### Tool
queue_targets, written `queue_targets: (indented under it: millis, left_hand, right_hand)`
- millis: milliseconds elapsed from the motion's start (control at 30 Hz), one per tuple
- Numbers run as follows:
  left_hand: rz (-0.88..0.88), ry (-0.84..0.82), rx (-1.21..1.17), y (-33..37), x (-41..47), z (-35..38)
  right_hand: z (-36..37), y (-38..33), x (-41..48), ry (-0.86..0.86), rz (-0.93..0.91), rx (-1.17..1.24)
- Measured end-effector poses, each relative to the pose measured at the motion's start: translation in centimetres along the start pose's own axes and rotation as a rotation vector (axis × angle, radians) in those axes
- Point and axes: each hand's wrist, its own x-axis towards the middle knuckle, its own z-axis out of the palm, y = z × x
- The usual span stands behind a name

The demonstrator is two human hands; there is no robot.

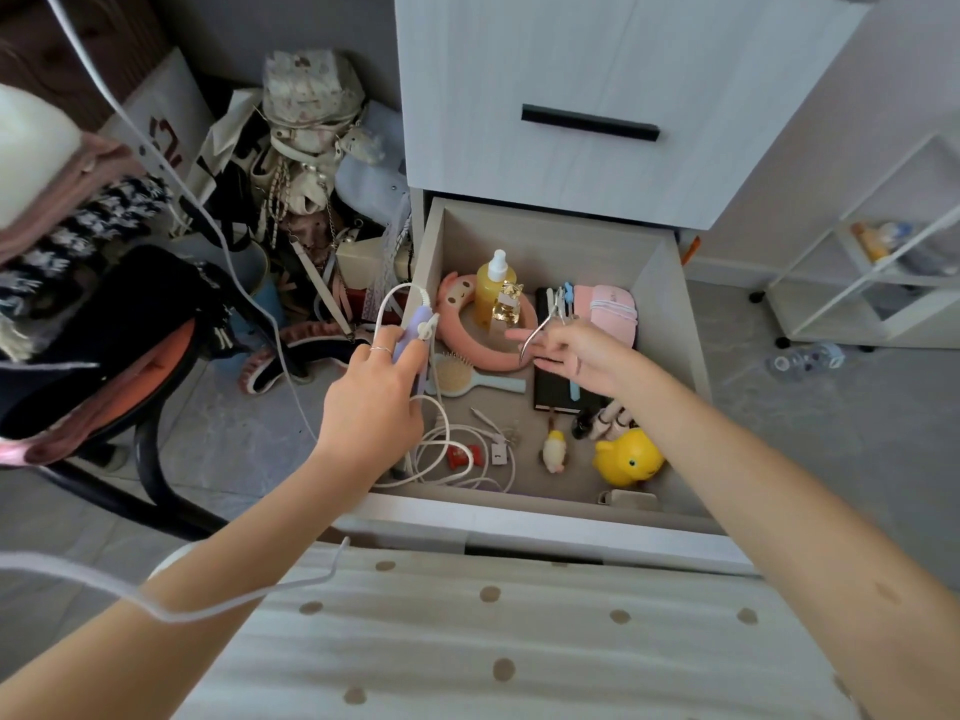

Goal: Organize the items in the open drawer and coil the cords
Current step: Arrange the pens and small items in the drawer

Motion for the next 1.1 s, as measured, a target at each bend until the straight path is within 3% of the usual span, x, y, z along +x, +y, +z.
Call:
queue_targets:
  millis: [100,367,500,667,967,1100]
  left_hand:
    - [0.002,-0.003,-0.005,0.1,0.0,0.0]
    - [0.011,0.007,-0.014,0.1,-0.1,-0.2]
    - [0.035,0.016,-0.023,-0.2,-0.1,0.0]
    - [0.04,0.029,-0.024,-0.3,-0.1,0.2]
    - [0.033,0.04,-0.02,-0.4,0.1,0.4]
    - [0.037,0.046,-0.033,-0.4,0.1,0.5]
  right_hand:
    - [-0.5,-0.3,-0.9,-0.068,-0.002,0.157]
    - [0.4,0.6,-1.2,-0.031,0.185,0.371]
    - [0.9,1.0,-0.4,-0.059,0.222,0.103]
    - [2.8,1.8,1.5,0.047,0.289,-0.134]
    - [4.4,2.9,3.4,-0.094,0.184,-0.919]
    - [4.7,4.0,3.3,-0.064,0.08,-0.984]
